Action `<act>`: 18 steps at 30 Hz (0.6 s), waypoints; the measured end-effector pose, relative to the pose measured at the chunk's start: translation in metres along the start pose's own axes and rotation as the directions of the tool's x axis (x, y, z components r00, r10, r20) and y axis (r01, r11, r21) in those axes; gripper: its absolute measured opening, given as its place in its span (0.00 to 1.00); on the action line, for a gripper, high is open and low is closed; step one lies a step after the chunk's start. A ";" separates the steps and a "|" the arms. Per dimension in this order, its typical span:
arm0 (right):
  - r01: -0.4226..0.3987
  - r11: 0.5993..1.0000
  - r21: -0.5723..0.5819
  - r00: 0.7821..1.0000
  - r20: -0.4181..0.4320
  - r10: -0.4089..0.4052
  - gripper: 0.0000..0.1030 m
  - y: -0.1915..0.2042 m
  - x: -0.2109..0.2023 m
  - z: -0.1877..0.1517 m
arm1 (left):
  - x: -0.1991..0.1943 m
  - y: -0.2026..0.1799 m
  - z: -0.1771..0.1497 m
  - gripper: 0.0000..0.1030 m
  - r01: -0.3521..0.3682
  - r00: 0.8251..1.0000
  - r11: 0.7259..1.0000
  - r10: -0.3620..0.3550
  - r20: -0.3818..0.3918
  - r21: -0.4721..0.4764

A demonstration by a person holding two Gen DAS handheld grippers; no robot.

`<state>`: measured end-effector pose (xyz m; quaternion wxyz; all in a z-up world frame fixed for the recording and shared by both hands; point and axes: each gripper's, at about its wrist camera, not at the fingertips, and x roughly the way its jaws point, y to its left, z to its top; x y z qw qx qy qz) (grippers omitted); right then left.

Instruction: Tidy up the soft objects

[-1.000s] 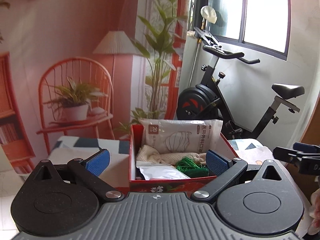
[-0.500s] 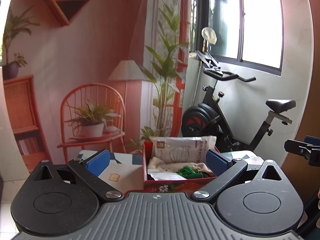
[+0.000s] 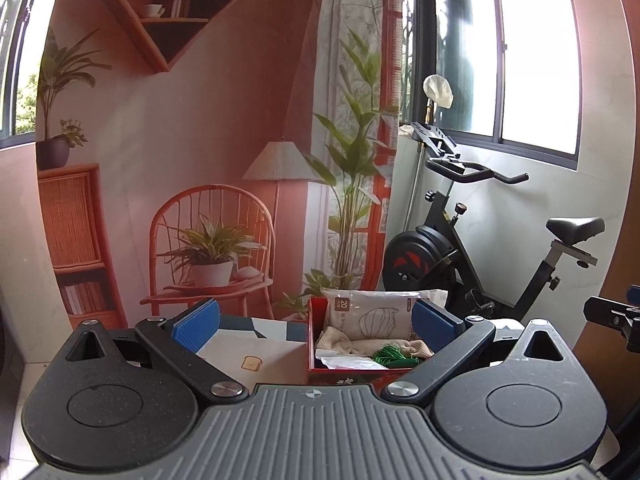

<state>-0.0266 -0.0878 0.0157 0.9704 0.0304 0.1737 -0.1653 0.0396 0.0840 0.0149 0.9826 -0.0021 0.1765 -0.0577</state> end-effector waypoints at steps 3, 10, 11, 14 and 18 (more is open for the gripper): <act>0.001 1.000 0.000 1.000 -0.001 -0.001 1.00 -0.001 0.001 0.001 | -0.001 0.001 0.000 1.00 -0.010 1.000 1.000 0.010 -0.005 -0.004; 0.005 1.000 0.006 1.000 -0.005 -0.005 1.00 -0.002 0.001 0.000 | -0.002 -0.001 -0.001 1.00 -0.018 1.000 1.000 0.019 -0.014 0.007; 0.005 1.000 0.006 1.000 -0.005 -0.005 1.00 -0.002 0.001 0.000 | -0.002 -0.001 -0.002 1.00 -0.020 1.000 1.000 0.020 -0.016 0.008; 0.006 1.000 0.007 1.000 -0.006 -0.005 1.00 -0.002 0.001 0.000 | -0.002 -0.001 -0.002 1.00 -0.023 1.000 1.000 0.023 -0.020 0.008; 0.004 1.000 0.007 1.000 -0.006 -0.004 1.00 -0.003 0.001 0.001 | -0.002 0.000 -0.002 1.00 -0.022 1.000 1.000 0.022 -0.021 0.009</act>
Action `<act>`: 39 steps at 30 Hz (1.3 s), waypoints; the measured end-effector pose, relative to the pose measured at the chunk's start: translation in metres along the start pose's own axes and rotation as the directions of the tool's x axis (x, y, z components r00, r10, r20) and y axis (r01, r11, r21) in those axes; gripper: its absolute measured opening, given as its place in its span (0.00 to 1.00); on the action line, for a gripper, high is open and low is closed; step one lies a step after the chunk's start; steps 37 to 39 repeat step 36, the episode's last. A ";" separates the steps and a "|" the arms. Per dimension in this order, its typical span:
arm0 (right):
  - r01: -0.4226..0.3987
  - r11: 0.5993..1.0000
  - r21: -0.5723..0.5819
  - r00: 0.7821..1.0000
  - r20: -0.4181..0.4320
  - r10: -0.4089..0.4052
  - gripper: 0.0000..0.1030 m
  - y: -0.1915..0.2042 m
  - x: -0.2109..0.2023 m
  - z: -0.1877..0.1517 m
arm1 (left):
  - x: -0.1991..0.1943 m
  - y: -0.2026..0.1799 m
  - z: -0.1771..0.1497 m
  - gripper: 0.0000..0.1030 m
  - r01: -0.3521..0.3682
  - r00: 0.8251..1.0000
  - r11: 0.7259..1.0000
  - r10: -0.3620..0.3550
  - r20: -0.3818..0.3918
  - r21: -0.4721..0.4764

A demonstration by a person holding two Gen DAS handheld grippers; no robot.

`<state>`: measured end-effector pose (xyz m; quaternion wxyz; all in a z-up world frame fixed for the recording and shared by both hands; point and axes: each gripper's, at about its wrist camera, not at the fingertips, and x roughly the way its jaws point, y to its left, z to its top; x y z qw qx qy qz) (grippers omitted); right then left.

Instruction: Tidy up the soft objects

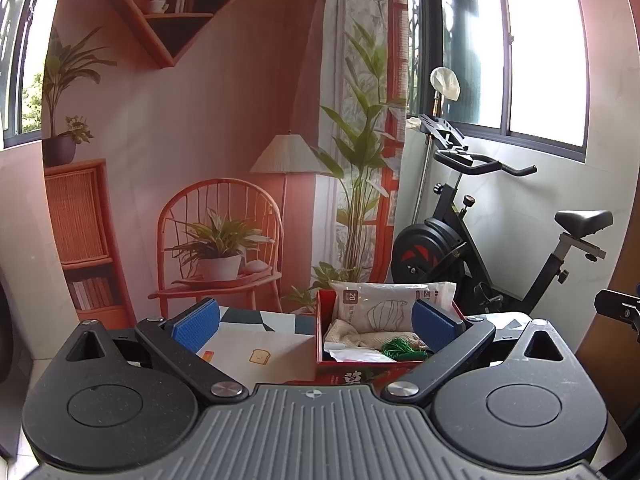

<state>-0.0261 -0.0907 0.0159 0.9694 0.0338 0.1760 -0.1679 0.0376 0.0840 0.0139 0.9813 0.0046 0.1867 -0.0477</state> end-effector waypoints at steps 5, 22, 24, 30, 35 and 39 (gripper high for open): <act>0.000 1.000 0.000 1.000 0.000 0.000 1.00 -0.001 0.000 0.000 | -0.001 -0.001 -0.001 1.00 -0.004 1.000 1.000 0.004 -0.003 0.008; -0.001 1.000 -0.002 1.000 0.000 0.001 1.00 -0.002 0.000 0.001 | -0.002 0.000 -0.001 1.00 -0.003 1.000 1.000 0.003 -0.001 0.011; -0.001 1.000 -0.002 1.000 0.000 0.001 1.00 -0.003 0.000 0.001 | -0.002 0.000 -0.001 1.00 -0.003 1.000 1.000 0.003 -0.001 0.011; -0.001 1.000 -0.002 1.000 0.000 0.001 1.00 -0.002 0.000 0.001 | -0.003 -0.001 -0.001 1.00 -0.004 1.000 1.000 0.004 -0.001 0.011; -0.002 1.000 -0.002 1.000 0.000 0.002 1.00 -0.003 0.000 0.001 | -0.004 -0.001 0.000 1.00 0.000 1.000 1.000 0.000 0.002 0.013; -0.002 1.000 -0.003 1.000 0.000 0.002 1.00 -0.003 0.000 0.001 | -0.003 0.000 0.000 1.00 0.003 1.000 1.000 -0.003 0.002 0.014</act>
